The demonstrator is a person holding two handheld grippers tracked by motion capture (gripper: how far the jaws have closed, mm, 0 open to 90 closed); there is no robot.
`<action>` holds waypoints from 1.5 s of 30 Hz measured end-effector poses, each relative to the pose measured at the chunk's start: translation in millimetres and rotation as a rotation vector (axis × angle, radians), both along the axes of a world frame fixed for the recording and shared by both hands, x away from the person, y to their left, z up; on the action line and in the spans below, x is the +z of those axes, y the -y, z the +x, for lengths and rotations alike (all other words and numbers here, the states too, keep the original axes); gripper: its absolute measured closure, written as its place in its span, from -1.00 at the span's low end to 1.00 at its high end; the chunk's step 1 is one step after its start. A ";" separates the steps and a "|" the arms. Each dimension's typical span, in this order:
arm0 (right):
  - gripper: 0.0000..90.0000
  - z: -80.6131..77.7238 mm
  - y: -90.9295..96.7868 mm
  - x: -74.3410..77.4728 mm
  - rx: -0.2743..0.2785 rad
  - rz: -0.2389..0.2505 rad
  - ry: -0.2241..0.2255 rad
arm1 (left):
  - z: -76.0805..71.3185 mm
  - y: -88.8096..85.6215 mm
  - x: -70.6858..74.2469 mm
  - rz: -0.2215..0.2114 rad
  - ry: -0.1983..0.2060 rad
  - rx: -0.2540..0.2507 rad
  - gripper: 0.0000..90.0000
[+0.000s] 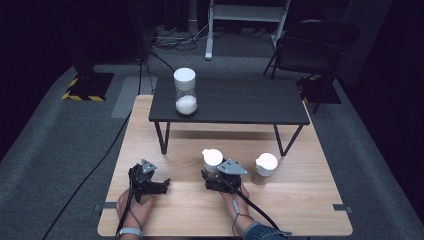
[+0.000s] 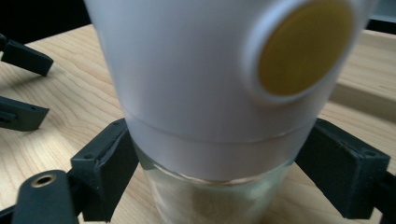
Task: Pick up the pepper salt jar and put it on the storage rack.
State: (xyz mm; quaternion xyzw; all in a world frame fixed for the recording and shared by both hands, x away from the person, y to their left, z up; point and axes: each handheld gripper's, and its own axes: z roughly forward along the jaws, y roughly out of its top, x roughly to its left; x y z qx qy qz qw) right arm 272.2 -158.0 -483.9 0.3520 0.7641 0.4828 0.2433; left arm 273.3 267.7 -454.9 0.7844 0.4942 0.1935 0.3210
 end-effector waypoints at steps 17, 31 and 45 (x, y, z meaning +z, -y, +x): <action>-0.33 3.1 1.7 -0.9 0.026 -0.005 0.000 | 0.0 0.0 0.0 0.000 0.000 0.000 -0.99; -0.33 5.6 14.4 15.4 0.019 -0.013 -0.020 | -0.2 0.4 0.0 -0.002 -0.001 0.007 -0.99; -0.33 2.7 30.5 52.0 0.013 -0.005 -0.005 | 0.1 0.4 0.0 -0.001 0.000 0.006 -0.99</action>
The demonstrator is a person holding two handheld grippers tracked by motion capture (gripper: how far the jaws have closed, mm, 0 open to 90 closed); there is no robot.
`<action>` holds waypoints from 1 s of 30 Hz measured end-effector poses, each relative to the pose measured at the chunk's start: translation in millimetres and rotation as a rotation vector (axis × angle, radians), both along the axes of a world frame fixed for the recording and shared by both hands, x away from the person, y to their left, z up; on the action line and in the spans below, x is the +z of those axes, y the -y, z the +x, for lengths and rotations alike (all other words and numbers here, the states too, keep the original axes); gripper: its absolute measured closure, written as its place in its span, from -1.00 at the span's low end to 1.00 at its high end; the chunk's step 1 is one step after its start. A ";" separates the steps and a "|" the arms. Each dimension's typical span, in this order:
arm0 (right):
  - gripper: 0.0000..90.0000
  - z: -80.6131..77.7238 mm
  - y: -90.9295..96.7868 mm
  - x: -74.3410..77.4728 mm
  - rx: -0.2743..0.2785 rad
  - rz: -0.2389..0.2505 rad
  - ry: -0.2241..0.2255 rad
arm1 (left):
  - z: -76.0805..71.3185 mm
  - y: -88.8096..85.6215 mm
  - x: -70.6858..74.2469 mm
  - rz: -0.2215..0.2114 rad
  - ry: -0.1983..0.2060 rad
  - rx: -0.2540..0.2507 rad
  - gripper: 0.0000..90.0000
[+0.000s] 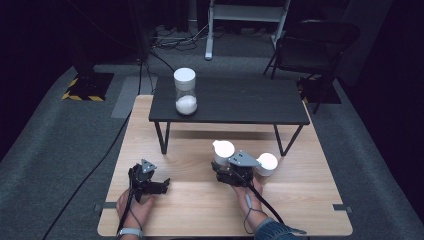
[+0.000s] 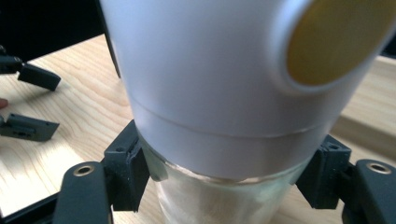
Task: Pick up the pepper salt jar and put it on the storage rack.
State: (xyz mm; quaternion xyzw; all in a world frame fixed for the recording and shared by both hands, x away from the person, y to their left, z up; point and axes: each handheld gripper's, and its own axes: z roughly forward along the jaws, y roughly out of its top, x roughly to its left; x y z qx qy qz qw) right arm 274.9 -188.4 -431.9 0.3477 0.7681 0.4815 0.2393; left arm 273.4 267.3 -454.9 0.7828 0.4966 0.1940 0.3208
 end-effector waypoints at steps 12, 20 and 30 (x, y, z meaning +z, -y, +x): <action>-0.33 1.5 9.3 39.5 0.016 0.002 0.031 | 0.1 0.0 0.1 0.000 0.000 0.000 -0.99; -0.33 7.7 12.4 66.7 0.024 0.010 0.027 | 0.1 0.0 0.1 0.000 0.000 0.000 -0.99; -0.33 11.2 17.7 93.5 0.012 0.010 0.067 | 0.1 0.0 0.1 0.000 0.000 0.000 -0.99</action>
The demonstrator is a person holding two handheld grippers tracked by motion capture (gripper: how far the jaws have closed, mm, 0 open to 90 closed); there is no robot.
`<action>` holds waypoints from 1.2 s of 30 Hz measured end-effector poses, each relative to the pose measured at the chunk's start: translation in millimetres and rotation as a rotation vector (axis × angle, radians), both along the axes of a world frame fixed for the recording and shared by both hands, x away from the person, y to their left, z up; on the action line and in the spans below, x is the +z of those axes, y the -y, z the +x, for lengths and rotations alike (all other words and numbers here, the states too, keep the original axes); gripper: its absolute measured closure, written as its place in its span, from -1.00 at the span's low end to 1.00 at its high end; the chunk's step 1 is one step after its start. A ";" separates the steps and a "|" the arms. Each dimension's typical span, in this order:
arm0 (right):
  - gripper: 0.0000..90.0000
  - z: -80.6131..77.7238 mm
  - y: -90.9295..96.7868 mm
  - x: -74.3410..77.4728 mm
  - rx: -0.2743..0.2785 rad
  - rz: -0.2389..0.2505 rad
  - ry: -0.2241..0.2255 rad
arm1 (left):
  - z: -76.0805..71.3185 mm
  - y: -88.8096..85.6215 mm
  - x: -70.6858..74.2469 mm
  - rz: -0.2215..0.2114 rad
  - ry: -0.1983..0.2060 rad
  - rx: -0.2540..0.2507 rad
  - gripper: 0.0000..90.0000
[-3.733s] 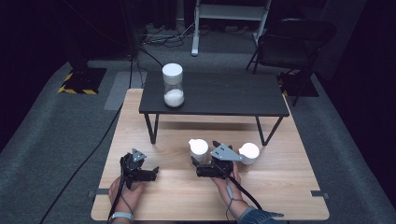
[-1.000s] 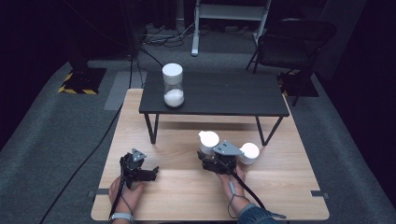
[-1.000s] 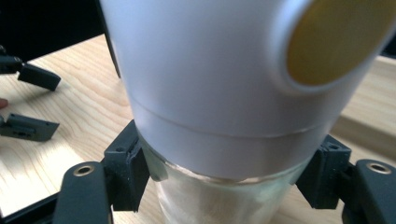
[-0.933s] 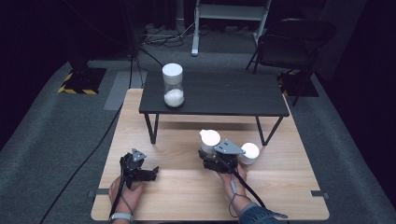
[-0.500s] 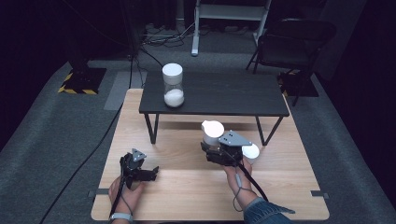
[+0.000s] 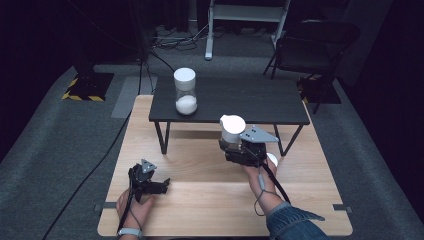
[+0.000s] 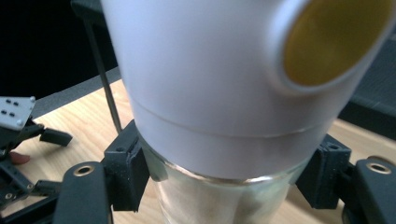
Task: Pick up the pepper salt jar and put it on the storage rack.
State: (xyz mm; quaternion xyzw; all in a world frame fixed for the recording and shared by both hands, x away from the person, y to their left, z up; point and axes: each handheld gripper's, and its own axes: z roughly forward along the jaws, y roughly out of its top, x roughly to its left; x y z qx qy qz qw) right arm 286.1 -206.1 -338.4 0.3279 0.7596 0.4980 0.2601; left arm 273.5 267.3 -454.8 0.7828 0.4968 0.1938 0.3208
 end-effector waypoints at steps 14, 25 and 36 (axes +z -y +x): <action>-0.33 6.4 2.0 32.0 -0.026 0.003 0.032 | 0.0 0.0 0.0 0.000 0.000 0.000 -0.99; -0.33 16.8 2.8 54.3 -0.057 0.025 0.052 | -0.1 0.0 0.0 0.000 0.000 0.000 -0.99; -0.33 31.0 -6.1 66.1 -0.098 0.034 0.086 | 0.0 0.0 0.0 0.000 0.000 0.000 -0.99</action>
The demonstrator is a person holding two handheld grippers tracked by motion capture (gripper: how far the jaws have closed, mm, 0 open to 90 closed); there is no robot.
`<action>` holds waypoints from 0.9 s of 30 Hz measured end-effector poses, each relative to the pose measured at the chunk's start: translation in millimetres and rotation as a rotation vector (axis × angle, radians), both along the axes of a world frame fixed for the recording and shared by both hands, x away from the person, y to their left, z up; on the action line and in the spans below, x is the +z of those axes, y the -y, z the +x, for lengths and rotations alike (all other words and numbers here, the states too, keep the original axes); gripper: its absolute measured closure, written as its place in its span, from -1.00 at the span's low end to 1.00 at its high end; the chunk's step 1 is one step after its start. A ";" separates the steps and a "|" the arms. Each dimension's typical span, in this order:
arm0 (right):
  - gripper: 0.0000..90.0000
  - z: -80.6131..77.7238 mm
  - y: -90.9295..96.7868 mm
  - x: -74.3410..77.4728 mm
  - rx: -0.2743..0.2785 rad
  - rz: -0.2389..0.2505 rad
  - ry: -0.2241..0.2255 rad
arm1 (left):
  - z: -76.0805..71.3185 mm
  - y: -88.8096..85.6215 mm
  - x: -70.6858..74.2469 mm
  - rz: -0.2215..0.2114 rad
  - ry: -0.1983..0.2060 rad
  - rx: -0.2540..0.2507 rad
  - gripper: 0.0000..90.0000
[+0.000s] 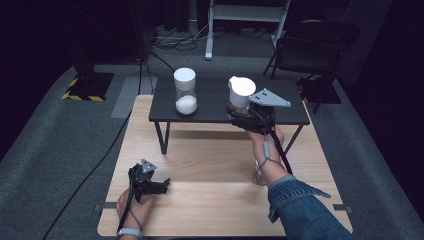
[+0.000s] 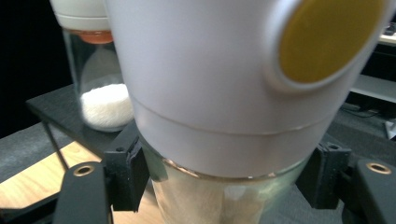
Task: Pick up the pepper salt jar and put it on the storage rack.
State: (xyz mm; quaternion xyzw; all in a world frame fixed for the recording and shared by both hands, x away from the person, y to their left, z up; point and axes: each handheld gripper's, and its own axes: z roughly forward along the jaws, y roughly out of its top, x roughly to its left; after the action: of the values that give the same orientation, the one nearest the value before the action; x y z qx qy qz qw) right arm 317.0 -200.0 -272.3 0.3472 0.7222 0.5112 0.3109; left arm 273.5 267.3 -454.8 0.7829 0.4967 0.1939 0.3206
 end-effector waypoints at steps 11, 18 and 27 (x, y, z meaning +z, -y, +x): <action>-0.33 23.0 -13.8 -7.8 -0.043 0.006 -0.010 | 0.0 0.0 0.0 -0.001 0.000 0.000 -0.99; -0.33 35.7 -17.2 -12.4 -0.063 -0.006 -0.036 | 0.0 0.1 0.0 0.000 0.000 0.001 -0.99; -0.33 43.5 -14.3 -13.3 -0.064 0.002 -0.061 | 0.0 0.1 0.0 0.001 0.000 0.000 -0.99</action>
State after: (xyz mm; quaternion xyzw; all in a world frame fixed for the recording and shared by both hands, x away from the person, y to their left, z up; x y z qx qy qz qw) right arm 360.5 -185.7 -285.6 0.3857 0.7192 0.4911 0.3046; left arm 273.5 267.2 -454.8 0.7830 0.4966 0.1942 0.3203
